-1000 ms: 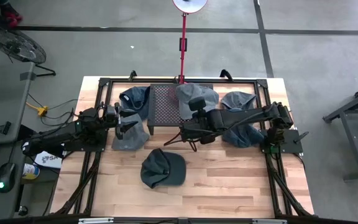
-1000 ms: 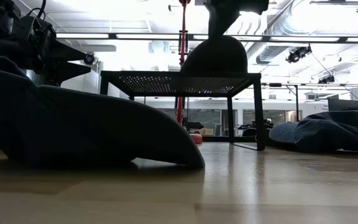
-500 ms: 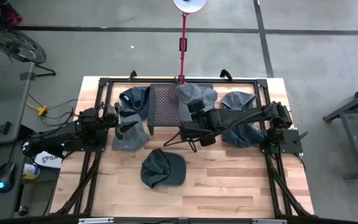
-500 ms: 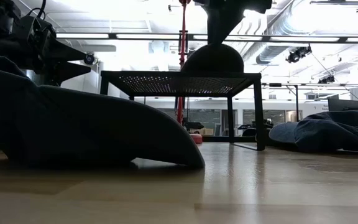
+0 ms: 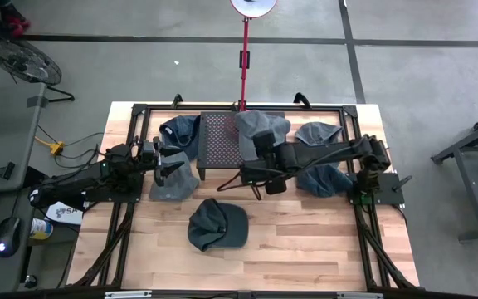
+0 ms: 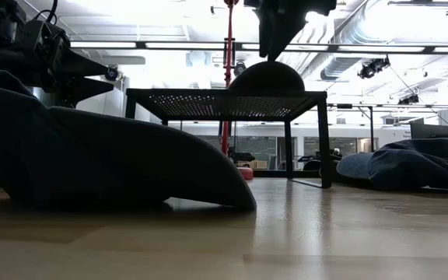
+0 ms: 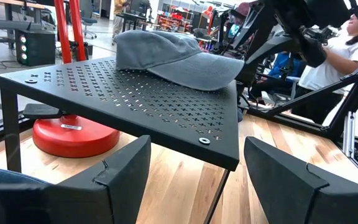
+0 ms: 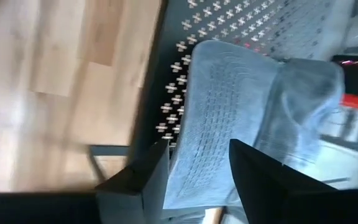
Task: Pick & Place hat
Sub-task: Put the lower right gray cap on the shelf, then put the lower left black cap on the shelf
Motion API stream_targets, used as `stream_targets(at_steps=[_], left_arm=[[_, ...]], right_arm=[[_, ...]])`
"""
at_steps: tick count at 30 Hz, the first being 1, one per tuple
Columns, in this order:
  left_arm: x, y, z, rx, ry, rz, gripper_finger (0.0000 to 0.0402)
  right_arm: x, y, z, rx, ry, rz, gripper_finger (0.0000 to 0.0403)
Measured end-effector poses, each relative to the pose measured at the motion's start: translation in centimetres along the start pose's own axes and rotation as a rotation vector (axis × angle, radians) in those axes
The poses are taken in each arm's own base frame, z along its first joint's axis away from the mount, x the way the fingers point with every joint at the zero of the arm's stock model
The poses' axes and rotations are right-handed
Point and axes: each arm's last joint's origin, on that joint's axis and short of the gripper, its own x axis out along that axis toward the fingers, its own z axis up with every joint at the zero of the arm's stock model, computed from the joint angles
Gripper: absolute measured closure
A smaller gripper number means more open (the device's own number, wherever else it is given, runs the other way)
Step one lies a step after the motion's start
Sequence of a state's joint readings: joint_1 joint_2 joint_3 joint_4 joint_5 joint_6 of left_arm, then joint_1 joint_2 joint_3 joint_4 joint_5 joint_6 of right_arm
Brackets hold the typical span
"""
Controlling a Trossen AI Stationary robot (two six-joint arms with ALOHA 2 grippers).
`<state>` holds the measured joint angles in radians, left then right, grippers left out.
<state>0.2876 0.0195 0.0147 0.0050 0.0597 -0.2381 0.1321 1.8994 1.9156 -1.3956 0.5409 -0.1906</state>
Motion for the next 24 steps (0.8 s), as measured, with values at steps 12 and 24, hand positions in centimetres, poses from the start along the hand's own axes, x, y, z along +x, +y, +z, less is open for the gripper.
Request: stream_targets(at_steps=[12, 24], left_arm=[[0.0, 0.0, 0.0, 0.0, 0.0, 0.0, 0.0147], [0.0, 0.0, 0.0, 0.0, 0.0, 0.0, 0.0147]], right_arm=[[0.02, -0.14, -0.12, 0.123, -0.004, 0.051, 0.0191], [0.12, -0.15, -0.21, 0.206, 0.0, 0.127, 0.0184]])
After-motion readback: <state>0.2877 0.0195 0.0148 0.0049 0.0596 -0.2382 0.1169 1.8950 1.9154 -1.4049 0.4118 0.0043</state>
